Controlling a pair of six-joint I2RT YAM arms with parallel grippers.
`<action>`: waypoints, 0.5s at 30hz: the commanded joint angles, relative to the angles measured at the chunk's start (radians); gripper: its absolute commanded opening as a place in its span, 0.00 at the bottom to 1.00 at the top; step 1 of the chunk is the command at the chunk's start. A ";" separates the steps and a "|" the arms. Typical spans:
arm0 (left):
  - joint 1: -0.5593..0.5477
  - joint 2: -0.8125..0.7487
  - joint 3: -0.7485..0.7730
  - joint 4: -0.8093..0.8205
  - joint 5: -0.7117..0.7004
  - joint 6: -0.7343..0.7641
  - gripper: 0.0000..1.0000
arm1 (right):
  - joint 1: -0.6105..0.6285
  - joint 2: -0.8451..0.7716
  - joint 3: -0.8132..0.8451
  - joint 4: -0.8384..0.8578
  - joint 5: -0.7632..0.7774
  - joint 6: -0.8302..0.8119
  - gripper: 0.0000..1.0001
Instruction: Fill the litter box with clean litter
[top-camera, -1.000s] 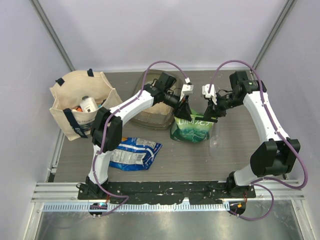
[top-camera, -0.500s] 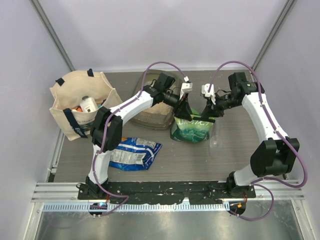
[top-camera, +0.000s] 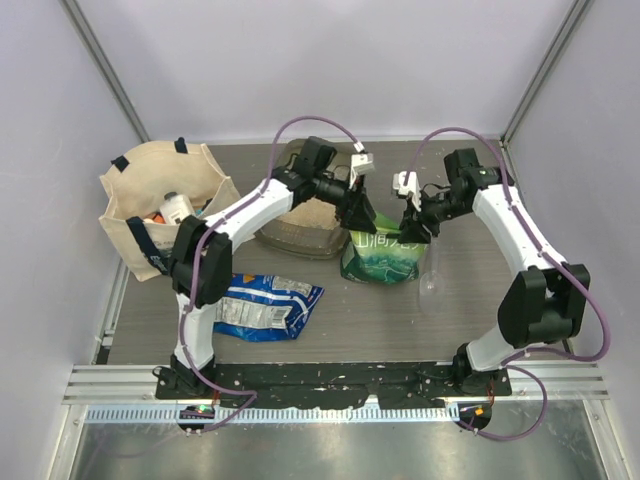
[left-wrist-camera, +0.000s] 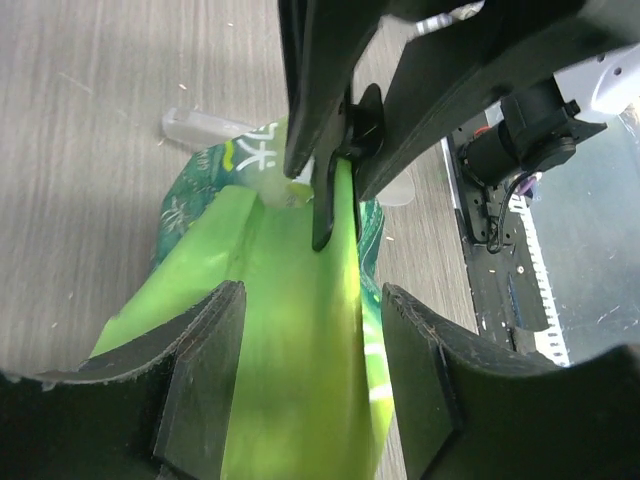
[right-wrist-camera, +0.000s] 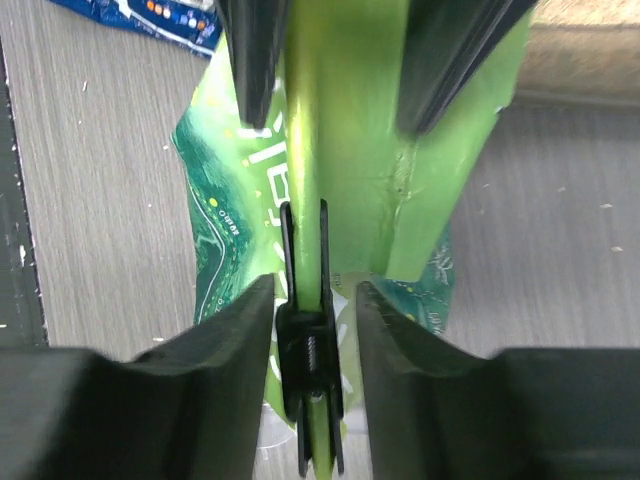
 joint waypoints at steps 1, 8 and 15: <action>0.062 -0.137 -0.014 0.019 -0.022 -0.029 0.61 | 0.015 0.042 0.006 0.009 0.060 0.083 0.48; 0.152 -0.218 0.004 -0.023 -0.064 -0.022 0.66 | -0.010 0.019 0.256 0.059 0.032 0.356 0.59; 0.255 -0.322 -0.043 -0.070 -0.165 0.000 0.89 | -0.016 -0.061 0.266 0.233 0.178 0.614 0.70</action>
